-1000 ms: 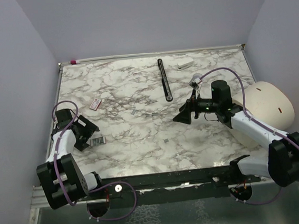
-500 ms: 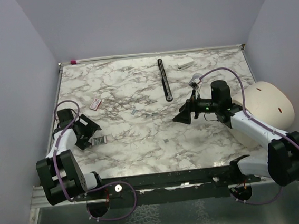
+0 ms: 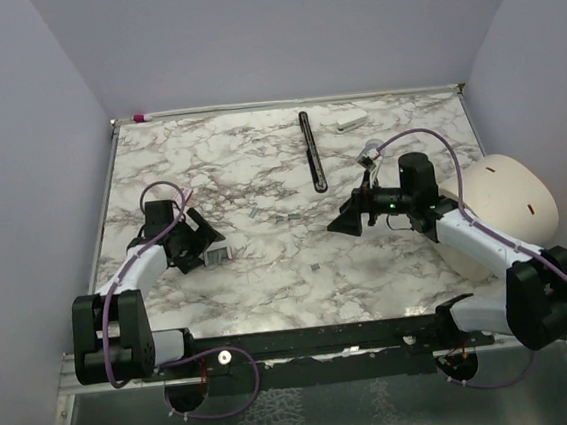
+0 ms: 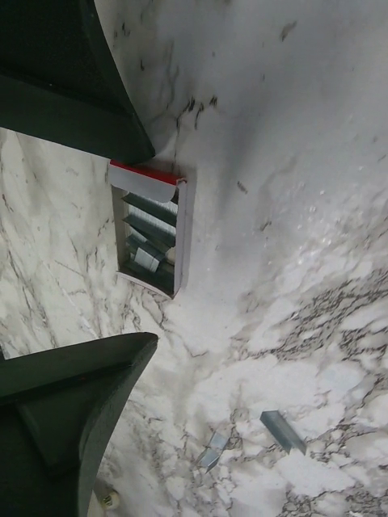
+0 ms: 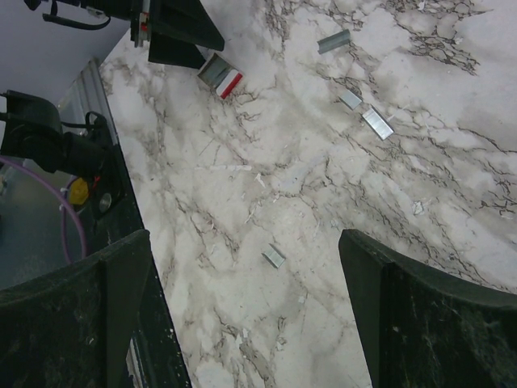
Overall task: Unload the staples from the stapler
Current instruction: Move the staple box to the center of the board.
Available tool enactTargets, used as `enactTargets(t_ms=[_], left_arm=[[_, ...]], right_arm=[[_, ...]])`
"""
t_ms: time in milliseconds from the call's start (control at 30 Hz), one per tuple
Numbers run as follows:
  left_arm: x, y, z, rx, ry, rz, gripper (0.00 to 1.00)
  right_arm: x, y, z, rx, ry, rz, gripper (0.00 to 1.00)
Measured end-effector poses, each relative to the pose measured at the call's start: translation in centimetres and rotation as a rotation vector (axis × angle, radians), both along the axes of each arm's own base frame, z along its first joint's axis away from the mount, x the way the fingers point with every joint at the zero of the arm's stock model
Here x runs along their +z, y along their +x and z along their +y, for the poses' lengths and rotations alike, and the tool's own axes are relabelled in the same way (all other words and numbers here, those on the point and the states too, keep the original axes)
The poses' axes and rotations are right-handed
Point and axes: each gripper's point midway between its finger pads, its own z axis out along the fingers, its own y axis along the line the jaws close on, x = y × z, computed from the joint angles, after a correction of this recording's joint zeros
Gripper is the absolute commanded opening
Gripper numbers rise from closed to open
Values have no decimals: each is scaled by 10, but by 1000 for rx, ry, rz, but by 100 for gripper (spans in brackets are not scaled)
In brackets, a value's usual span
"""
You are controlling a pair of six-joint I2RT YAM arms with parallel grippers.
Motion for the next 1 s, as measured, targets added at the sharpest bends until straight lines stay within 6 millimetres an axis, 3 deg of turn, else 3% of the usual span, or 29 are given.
enactTargets(t_ms=[533,667,800,900,1000], left_arm=[[4,7,-58,-107,-69,-53,92],[3,5,-52,-104,-25,-41,93],[11,3,-33,-94,74,-51,93],[35,13,-18,-86,143,-114,93],[76,37,-7,-81,203,-239,93]], right_arm=[[-18,3,0,-5,-21,55,100],[-25,5,-1,-20,-37,78,100],[-30,12,-4,-61,-68,107,100],[-29,19,-6,-99,-85,109,100],[-27,23,-5,-116,-89,111,100]])
